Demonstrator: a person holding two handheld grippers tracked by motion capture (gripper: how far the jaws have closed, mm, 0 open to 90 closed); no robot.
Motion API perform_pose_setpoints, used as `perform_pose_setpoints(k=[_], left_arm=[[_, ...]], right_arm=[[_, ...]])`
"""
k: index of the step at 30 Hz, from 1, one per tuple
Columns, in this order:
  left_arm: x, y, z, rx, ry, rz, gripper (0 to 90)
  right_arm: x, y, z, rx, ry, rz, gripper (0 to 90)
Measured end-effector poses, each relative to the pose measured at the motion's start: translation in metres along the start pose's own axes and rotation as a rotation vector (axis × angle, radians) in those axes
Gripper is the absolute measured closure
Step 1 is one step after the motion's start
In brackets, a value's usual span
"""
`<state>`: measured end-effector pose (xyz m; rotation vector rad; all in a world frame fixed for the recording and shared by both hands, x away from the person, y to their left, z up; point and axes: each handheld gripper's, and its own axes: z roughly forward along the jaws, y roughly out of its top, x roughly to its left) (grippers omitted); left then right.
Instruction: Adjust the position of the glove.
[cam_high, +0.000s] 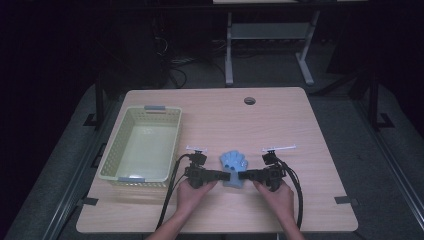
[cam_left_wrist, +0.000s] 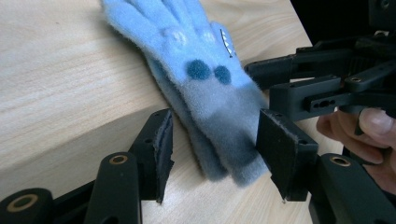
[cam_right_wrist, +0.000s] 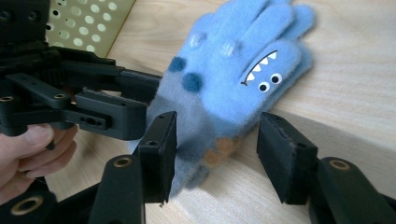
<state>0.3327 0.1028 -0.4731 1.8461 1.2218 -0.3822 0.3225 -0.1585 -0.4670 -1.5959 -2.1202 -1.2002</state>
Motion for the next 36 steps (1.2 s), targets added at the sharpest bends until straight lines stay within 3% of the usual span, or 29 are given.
perform_pose_setpoints(k=[12,15,36], left_arm=[[0.0,-0.002,0.004,-0.002,-0.004,0.007,55.8],[0.0,-0.002,0.005,-0.005,-0.013,-0.007,57.5],[0.004,-0.001,0.012,-0.005,-0.051,-0.026,62.9]], right_arm=[[-0.001,-0.005,0.007,-0.004,0.02,0.007,54.7],[0.001,-0.006,0.008,-0.01,0.025,0.016,56.8],[-0.002,-0.009,0.016,-0.035,0.07,0.059,67.4]])
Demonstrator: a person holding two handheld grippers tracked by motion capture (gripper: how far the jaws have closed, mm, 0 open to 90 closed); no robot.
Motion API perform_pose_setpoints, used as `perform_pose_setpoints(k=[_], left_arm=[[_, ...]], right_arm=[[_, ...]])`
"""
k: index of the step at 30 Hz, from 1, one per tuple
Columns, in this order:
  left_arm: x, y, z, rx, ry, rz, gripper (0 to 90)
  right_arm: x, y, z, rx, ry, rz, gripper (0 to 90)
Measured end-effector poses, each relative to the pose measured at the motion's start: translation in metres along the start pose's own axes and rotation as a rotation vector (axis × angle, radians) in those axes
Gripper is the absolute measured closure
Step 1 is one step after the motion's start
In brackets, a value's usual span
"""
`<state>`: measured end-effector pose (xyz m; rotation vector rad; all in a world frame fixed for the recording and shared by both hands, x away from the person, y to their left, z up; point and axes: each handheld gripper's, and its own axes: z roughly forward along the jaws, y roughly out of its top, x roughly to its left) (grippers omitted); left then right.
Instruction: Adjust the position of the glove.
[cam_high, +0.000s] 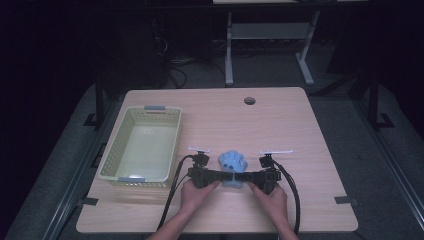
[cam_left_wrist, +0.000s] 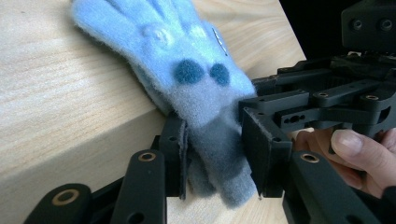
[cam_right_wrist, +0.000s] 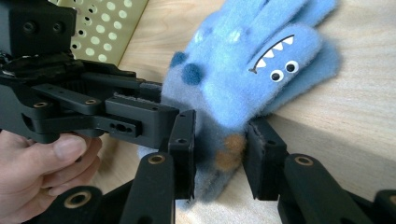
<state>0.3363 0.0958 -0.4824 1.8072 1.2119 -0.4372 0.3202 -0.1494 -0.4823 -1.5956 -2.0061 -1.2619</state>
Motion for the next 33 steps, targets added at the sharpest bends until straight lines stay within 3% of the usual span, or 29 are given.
perform_pose_setpoints(k=[20,29,33], left_arm=[[0.0064,0.0043,0.0001,-0.003,-0.069,-0.017,70.8],[0.0067,0.0041,0.0013,0.019,-0.057,0.006,70.3],[0.0074,0.0042,-0.0008,0.025,-0.042,0.0,63.2]], right_arm=[[0.0006,0.0018,-0.0025,-0.021,0.032,0.007,78.5],[-0.001,0.001,-0.0018,-0.01,0.01,0.018,73.0],[-0.0005,0.0012,-0.0013,-0.008,-0.024,0.02,69.7]])
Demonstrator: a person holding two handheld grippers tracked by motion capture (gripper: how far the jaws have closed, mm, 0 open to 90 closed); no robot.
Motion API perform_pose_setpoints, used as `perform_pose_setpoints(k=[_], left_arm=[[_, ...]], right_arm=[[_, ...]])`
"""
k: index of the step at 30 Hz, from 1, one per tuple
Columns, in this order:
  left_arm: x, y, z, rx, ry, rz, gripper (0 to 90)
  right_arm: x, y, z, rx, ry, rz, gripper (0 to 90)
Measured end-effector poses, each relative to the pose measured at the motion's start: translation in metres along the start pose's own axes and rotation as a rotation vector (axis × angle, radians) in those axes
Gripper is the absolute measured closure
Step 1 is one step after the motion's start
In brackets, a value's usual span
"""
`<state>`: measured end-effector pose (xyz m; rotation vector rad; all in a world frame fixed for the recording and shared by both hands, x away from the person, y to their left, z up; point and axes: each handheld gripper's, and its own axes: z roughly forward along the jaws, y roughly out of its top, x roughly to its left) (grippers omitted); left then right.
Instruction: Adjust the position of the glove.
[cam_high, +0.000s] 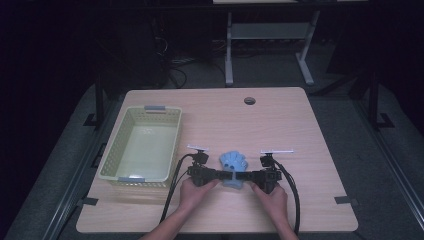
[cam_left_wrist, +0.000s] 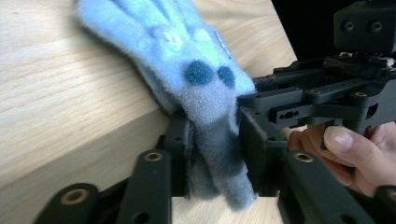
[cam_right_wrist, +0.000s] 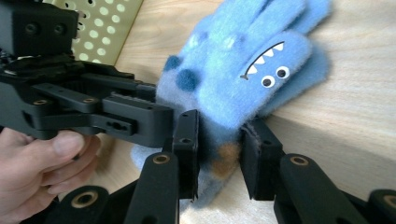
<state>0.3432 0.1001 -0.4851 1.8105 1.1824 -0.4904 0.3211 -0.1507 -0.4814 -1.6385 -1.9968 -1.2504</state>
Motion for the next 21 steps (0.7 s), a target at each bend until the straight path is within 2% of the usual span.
perform_pose_setpoints(k=[3,5,8,10,15,21], left_arm=[[-0.0042,0.0001,-0.0027,-0.006,0.028,-0.007,56.8],[-0.0026,-0.0004,-0.0016,0.012,0.0,-0.035,57.9],[0.0001,-0.0015,0.0013,0.026,-0.045,-0.082,59.8],[0.0013,-0.0017,0.002,0.029,-0.05,-0.091,61.1],[0.0045,-0.002,0.002,0.019,-0.065,-0.082,70.0],[0.0031,0.0,-0.0011,0.016,-0.072,-0.06,71.5]], right_arm=[[0.0017,0.0,-0.0007,-0.003,-0.023,-0.007,70.7],[0.0027,-0.0005,-0.0006,-0.005,-0.031,-0.01,71.3],[0.0026,-0.0015,0.0007,-0.001,-0.019,-0.004,72.8],[0.0025,-0.0022,0.0016,0.001,-0.011,-0.001,73.6],[0.0006,-0.0045,0.002,-0.004,0.032,0.019,77.5],[-0.0002,-0.0038,-0.0001,-0.009,0.068,0.028,79.1]])
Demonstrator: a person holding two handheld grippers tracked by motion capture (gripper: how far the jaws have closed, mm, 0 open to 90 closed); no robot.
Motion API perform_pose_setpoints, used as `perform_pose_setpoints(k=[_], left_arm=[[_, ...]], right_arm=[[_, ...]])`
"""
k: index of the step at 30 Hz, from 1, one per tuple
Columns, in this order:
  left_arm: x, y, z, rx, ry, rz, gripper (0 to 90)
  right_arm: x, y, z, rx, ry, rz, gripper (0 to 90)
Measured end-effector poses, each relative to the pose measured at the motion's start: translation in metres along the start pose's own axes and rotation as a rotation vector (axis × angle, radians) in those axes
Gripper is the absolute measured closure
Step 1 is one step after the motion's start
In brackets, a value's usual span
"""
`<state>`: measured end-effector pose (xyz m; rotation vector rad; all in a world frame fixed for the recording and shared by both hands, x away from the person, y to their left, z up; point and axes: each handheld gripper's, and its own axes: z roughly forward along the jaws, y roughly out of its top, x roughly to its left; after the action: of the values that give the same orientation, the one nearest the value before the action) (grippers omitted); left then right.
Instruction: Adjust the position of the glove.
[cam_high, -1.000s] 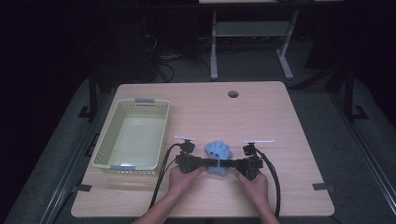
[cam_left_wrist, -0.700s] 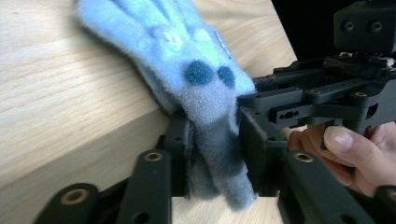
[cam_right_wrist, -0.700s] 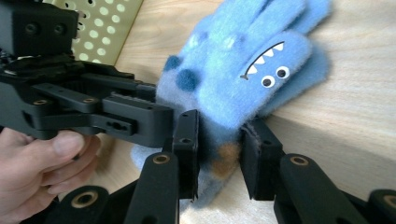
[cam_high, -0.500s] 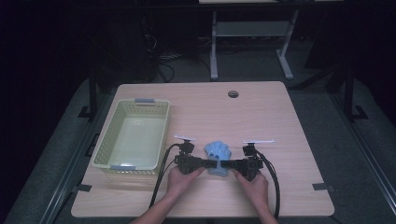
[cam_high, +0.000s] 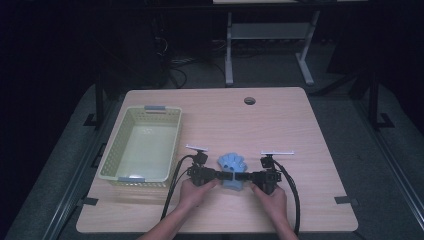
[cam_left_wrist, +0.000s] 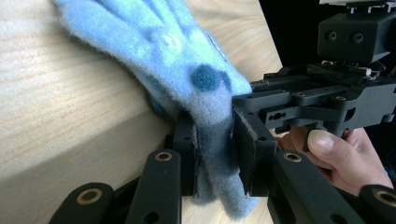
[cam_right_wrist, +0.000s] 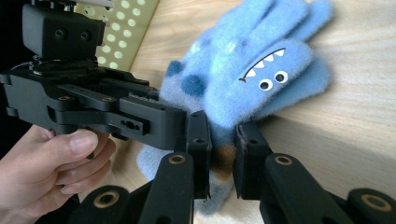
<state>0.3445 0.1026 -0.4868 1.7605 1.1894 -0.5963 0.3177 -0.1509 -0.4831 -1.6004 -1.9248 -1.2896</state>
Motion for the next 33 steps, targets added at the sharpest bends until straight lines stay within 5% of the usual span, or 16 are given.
perform_pose_setpoints(k=[33], left_arm=[[-0.027,0.012,-0.049,-0.075,-0.066,0.078,71.3]], right_arm=[[0.053,0.023,-0.014,-0.037,0.047,-0.111,79.2]])
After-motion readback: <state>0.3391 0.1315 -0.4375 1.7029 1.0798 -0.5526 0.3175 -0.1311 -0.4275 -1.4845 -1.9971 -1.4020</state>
